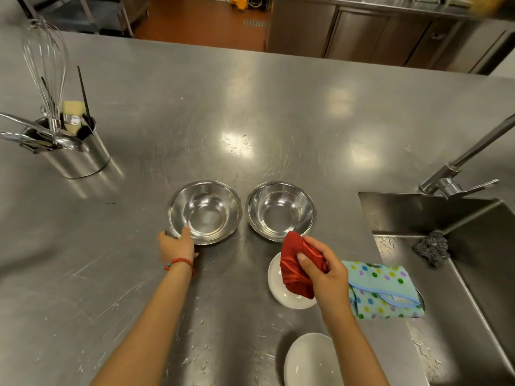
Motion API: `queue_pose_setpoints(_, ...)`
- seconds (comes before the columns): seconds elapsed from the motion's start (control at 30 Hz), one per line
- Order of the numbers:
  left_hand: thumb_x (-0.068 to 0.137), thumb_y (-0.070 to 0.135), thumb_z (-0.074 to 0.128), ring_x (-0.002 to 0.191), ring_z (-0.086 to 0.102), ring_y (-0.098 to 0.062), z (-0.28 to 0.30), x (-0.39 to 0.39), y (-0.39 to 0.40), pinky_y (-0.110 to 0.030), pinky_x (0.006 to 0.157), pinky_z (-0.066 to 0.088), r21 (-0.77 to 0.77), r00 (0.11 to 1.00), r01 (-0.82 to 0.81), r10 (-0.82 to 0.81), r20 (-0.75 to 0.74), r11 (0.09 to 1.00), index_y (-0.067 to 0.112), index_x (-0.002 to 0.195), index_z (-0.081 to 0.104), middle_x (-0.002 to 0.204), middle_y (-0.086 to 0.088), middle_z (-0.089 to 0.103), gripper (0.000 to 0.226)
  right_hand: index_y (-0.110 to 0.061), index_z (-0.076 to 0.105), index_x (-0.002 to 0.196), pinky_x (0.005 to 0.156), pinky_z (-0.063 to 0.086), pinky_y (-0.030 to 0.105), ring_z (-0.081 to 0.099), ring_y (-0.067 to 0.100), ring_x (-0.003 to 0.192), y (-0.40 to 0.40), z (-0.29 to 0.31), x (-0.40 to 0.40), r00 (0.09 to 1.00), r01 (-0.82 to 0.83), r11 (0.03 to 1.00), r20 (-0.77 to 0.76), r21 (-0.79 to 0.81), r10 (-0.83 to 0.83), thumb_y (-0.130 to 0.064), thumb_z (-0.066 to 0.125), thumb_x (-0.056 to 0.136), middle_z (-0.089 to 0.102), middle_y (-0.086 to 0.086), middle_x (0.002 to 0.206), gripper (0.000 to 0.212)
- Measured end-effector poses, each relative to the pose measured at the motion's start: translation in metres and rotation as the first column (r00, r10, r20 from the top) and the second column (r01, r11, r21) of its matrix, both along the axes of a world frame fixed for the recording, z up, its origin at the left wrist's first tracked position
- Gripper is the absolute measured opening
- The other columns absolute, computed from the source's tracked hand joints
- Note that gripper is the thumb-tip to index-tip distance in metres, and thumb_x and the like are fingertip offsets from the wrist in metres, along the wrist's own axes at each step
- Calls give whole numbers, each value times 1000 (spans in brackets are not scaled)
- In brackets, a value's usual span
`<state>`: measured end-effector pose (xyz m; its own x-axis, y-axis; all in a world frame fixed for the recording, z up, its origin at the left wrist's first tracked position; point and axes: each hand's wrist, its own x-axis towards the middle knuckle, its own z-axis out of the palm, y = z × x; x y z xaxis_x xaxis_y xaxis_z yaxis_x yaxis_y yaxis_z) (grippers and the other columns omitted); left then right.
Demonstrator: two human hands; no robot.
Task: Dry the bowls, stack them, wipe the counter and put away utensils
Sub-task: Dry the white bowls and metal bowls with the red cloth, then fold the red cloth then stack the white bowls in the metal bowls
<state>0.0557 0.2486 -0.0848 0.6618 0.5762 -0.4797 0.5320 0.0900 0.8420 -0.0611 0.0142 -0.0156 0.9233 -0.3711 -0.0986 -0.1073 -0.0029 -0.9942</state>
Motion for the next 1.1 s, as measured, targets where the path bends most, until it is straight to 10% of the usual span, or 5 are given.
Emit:
queue_pose_setpoints(0.07,83,24,62,106,54,-40,11,-15,-4,-43,90,46,186,1000,-4,5,-5,983,5,133,36,134,-21,42,59,-44,63,90,62,54,14,64,6,86,0,1,-2,1000,-2,1000,6,18,2,-10,66,80,64,-16,96,36)
queue_pose_setpoints(0.2,82,11,62,84,54,-25,46,-47,-38,-28,76,39,325,952,0,-99,288,946,5,113,56,115,-16,50,32,-43,60,98,62,54,16,63,11,91,-1,4,-8,1000,10,998,4,66,-10,-10,66,80,61,-10,104,38)
queue_pose_setpoints(0.33,84,10,59,69,56,-11,71,-76,-94,-19,66,46,149,835,374,-402,376,916,9,91,66,85,-5,64,10,-47,52,111,78,57,31,61,13,99,-8,6,-17,998,65,994,-19,90,-64,-13,69,78,58,-9,110,50)
queue_pose_setpoints(0.5,86,15,60,68,65,-4,83,-99,-156,-18,65,52,-152,660,733,-639,396,663,24,83,64,75,5,68,11,-33,44,125,69,56,25,64,15,93,-32,3,-23,982,184,971,-70,151,-175,-12,75,72,62,-1,105,65)
queue_pose_setpoints(1.1,85,18,63,90,64,-32,30,-4,-345,-47,86,52,-336,858,513,-486,167,790,4,102,64,101,-20,67,22,-18,67,86,68,58,22,66,16,77,-227,-37,86,992,118,987,-65,107,-112,-3,69,77,69,6,83,18)
